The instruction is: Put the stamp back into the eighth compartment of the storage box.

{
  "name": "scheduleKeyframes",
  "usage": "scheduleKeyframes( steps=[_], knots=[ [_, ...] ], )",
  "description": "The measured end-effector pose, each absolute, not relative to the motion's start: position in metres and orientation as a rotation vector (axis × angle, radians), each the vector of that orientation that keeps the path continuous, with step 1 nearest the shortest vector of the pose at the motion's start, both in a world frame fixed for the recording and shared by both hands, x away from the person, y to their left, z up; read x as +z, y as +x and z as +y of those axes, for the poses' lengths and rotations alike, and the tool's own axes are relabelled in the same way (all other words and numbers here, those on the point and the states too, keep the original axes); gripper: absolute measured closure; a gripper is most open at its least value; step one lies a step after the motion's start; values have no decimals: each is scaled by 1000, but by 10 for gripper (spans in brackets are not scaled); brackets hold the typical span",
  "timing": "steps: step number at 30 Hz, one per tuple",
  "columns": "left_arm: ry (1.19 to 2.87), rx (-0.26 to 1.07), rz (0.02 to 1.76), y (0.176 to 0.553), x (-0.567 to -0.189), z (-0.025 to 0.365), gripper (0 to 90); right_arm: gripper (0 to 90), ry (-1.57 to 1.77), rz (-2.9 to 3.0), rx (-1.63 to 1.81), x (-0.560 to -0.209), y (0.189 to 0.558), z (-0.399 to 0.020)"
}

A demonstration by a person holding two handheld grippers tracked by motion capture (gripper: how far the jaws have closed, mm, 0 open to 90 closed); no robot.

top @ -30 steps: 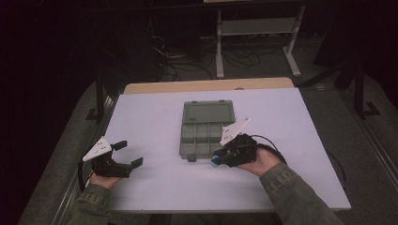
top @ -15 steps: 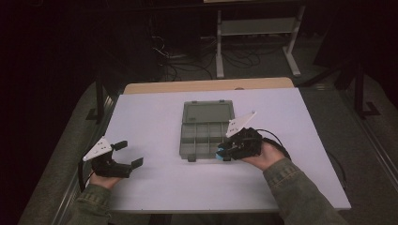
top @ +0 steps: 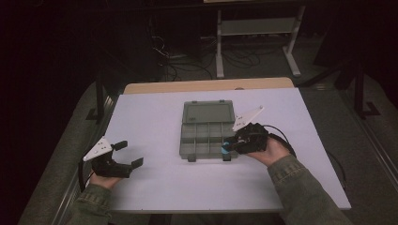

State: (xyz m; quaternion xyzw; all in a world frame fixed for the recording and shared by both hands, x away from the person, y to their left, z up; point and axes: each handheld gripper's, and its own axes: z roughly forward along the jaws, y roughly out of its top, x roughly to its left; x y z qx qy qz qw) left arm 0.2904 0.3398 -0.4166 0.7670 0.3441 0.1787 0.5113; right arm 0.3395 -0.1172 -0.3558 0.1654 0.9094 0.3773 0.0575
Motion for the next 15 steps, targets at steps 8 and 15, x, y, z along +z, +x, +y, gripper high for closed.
scheduleKeyframes(
  steps=[8,15],
  knots=[
    [1841,433,829,290,-416,340,0,712,526,2750,1143,-357,344,-121],
    [1843,433,829,290,-416,340,0,712,546,2739,1131,-359,349,-125]
  ],
)
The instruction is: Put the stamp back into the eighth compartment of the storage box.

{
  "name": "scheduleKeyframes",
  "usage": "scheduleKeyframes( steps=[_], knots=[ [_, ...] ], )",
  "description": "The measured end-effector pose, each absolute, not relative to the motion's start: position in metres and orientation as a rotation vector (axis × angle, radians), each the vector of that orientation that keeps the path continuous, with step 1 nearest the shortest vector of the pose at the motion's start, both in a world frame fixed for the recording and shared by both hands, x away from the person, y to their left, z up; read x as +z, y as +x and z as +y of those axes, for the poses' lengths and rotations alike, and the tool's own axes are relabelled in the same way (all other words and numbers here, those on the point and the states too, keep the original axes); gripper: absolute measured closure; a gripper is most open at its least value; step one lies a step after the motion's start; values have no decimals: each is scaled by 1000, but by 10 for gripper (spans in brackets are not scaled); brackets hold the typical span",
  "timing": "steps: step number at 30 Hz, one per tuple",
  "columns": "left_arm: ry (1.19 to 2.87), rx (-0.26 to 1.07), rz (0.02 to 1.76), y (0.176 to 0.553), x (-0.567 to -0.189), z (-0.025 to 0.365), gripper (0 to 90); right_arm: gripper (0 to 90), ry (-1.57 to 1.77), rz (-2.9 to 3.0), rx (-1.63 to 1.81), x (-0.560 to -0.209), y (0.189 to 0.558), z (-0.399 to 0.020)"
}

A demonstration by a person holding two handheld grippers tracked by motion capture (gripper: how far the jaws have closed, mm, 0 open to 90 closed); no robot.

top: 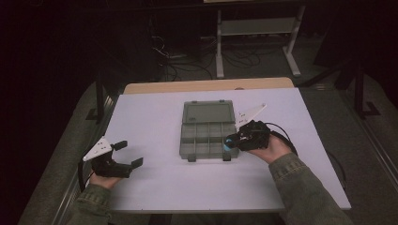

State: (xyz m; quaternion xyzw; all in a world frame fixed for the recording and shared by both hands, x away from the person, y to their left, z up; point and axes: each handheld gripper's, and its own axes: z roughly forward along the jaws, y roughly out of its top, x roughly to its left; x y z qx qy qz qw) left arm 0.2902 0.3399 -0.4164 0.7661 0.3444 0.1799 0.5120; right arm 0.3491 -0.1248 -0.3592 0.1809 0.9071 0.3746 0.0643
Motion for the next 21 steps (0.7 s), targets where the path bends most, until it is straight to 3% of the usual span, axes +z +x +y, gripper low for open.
scheduleKeyframes(
  steps=[21],
  knots=[
    [1835,433,835,290,-416,340,0,712,620,2728,1087,-372,368,-132]
  ],
)
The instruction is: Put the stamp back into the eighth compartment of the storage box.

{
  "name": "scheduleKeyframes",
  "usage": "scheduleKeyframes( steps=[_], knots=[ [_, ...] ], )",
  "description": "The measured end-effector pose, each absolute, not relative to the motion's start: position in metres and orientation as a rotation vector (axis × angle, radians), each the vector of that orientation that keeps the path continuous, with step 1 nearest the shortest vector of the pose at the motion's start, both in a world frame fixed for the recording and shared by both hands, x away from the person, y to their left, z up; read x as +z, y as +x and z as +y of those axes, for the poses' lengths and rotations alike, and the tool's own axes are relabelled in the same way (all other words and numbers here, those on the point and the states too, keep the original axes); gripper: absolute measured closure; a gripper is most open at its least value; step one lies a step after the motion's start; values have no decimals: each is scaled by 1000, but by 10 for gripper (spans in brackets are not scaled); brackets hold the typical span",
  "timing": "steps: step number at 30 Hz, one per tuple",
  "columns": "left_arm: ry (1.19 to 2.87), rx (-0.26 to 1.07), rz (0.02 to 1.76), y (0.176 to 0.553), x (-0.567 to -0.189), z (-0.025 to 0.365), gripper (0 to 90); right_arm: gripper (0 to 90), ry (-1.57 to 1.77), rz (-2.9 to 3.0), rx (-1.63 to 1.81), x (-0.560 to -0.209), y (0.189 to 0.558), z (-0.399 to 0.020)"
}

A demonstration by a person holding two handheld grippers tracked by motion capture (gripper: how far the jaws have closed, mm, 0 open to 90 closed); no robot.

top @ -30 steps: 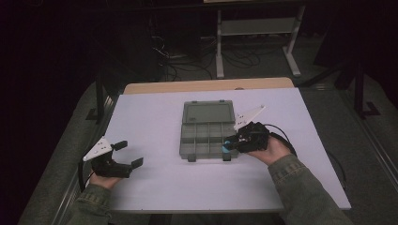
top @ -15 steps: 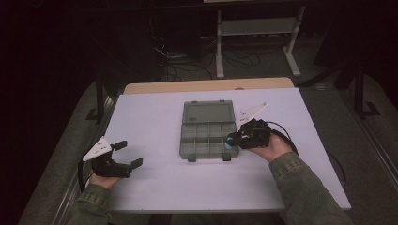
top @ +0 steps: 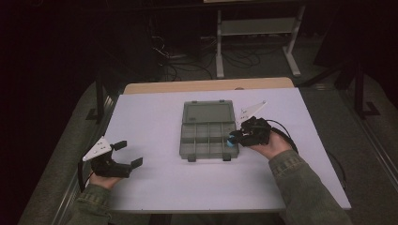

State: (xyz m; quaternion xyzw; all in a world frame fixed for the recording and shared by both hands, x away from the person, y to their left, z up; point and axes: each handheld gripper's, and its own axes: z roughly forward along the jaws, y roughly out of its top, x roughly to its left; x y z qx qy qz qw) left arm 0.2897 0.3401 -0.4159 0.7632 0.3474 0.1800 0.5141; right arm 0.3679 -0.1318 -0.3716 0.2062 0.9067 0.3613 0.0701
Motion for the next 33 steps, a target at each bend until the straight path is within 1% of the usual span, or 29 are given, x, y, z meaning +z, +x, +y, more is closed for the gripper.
scheduleKeyframes(
  steps=[33],
  knots=[
    [1837,432,837,290,-416,340,0,712,641,2800,982,-397,380,-121]
  ],
)
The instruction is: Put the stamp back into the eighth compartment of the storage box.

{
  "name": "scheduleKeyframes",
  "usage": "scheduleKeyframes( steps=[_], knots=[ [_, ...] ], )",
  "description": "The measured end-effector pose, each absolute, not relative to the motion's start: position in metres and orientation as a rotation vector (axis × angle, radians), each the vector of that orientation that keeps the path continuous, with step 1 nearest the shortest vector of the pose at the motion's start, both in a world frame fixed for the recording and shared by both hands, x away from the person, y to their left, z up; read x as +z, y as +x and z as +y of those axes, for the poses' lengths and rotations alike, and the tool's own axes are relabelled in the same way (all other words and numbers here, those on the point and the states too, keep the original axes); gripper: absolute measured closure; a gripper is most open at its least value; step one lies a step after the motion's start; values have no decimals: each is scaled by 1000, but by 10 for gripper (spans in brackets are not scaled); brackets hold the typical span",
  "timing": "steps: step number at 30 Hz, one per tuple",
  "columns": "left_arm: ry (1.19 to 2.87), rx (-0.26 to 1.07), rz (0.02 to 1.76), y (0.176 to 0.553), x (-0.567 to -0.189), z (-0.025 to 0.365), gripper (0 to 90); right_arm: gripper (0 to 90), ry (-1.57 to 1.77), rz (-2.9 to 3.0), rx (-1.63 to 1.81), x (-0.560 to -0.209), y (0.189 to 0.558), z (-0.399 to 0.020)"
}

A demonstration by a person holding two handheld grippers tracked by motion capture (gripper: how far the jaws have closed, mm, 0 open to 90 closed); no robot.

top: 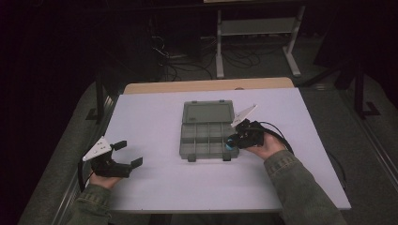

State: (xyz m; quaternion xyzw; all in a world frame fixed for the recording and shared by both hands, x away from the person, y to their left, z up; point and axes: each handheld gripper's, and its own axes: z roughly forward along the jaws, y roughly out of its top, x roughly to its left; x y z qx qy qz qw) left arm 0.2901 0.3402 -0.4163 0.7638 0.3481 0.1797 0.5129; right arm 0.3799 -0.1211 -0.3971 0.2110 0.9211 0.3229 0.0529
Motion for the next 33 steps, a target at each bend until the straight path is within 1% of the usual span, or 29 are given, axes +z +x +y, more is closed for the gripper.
scheduleKeyframes(
  steps=[12,19,25,27,33],
  knots=[
    [1845,433,835,290,-417,340,0,704,643,2817,970,-402,379,-121],
    [1840,434,836,290,-416,340,0,610,645,2811,982,-400,378,-122],
    [1840,434,839,290,-417,340,0,462,676,2806,966,-399,378,-122],
    [1843,434,837,290,-417,340,0,400,693,2793,957,-398,377,-122],
    [1841,434,839,290,-417,340,0,318,758,2761,945,-395,378,-124]
  ],
)
